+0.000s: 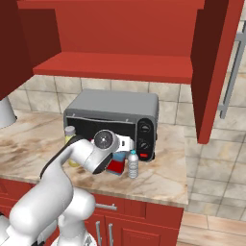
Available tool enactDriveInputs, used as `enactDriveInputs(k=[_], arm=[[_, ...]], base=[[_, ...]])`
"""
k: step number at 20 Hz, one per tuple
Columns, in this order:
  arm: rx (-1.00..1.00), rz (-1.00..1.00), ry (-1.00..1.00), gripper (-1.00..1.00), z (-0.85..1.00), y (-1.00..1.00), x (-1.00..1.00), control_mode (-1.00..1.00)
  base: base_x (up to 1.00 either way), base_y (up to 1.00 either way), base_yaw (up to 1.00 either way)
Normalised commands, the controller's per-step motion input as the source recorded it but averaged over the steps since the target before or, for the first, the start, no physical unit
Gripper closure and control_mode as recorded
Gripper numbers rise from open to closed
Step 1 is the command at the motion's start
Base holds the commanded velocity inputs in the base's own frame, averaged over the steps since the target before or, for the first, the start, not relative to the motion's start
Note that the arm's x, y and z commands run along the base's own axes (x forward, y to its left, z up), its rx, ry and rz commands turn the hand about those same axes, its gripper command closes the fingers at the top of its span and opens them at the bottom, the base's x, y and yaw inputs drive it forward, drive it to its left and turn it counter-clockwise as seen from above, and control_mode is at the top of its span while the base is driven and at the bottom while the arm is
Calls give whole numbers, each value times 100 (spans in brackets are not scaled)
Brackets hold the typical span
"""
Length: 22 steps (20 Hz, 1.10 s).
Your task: Sort all alcoholic drinks to one cabinet, and non-alcoholic drinks to the other.
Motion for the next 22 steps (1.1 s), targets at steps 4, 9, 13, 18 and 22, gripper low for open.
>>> enactDriveInputs(k=[4, 9, 13, 18, 22], arm=[[0, 1, -4, -100, -2, 3, 3, -100], [0, 2, 0, -100, -13, 9, 10, -100], [0, 2, 0, -100, -14, 10, 9, -100], [0, 3, 0, 100, -10, 6, 2, -100], [0, 2, 0, 100, -4, 3, 0, -100]], base=[[0, 0, 0], [0, 0, 0], [0, 0, 0], [0, 0, 0], [0, 0, 0]])
